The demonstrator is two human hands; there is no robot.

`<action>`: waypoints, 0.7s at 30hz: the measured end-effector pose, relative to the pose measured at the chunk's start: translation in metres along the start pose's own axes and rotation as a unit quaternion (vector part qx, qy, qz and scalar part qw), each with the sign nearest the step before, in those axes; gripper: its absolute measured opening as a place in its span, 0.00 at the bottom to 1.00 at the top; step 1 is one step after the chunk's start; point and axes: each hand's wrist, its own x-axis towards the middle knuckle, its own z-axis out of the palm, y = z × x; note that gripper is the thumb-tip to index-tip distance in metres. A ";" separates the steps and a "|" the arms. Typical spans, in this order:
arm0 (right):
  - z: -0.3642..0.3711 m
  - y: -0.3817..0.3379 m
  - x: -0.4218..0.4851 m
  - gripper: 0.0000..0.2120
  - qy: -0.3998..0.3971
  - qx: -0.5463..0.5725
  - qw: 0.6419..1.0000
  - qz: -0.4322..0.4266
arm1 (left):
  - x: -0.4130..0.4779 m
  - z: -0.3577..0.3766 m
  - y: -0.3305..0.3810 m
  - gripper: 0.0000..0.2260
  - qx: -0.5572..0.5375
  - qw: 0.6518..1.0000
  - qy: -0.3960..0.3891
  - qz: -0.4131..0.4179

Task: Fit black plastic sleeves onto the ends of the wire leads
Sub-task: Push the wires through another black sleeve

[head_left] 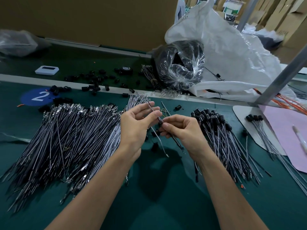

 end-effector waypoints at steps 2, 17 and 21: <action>0.000 0.000 0.000 0.04 0.002 -0.005 1.000 0.004 | -0.001 -0.001 0.000 0.08 -0.022 1.000 -0.002 -0.002; -0.011 0.003 0.003 0.07 0.129 -0.050 0.989 -0.053 | 0.009 -0.010 0.001 0.10 0.224 0.972 0.028 0.070; -0.015 0.004 0.005 0.06 0.177 -0.061 0.980 -0.069 | 0.009 -0.006 -0.004 0.12 0.569 0.810 -0.074 0.118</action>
